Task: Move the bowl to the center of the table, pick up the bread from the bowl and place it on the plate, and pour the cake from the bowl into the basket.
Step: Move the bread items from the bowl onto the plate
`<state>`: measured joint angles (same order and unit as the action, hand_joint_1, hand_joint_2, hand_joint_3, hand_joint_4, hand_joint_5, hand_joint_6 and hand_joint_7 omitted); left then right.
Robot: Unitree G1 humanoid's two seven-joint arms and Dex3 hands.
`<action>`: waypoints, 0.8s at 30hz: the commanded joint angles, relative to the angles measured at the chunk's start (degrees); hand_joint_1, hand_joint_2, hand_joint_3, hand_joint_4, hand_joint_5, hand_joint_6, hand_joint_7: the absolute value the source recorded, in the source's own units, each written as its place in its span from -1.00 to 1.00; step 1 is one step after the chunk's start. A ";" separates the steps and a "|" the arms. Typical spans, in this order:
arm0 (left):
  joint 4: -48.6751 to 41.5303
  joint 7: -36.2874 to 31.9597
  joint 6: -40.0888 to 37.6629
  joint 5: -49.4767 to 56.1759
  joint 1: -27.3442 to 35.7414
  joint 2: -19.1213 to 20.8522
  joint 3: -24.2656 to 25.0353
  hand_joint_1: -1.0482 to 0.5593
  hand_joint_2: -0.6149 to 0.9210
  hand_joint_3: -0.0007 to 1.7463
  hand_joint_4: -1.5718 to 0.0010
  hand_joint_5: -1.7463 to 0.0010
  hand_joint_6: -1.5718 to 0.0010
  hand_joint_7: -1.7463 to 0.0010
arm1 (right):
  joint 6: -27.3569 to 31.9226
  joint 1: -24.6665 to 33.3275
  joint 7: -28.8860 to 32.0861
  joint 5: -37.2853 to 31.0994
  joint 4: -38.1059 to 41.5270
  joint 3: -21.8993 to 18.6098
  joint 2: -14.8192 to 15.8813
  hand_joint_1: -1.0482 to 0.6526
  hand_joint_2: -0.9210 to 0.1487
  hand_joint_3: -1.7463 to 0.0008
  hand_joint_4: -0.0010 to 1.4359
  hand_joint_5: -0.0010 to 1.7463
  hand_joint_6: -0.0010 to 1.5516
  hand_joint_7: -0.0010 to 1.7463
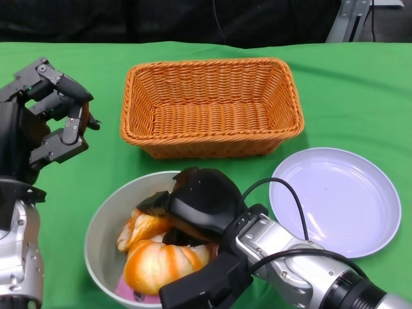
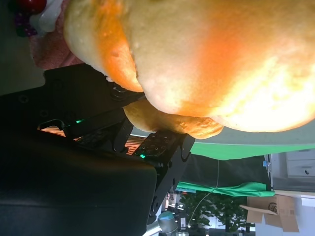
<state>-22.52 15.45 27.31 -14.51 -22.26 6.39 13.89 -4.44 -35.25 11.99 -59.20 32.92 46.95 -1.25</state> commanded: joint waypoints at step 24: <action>-0.93 -0.76 2.54 1.22 -0.03 0.45 0.31 0.25 0.59 0.22 -0.03 -0.77 -0.03 -0.47 | -13.31 0.16 21.74 3.69 13.78 -0.51 0.61 -0.18 -1.00 0.93 0.02 0.27 0.35 -0.86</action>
<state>-22.87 15.43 28.85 -13.40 -22.26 6.30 13.90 -17.70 -36.10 33.82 -54.90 44.58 45.71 -1.47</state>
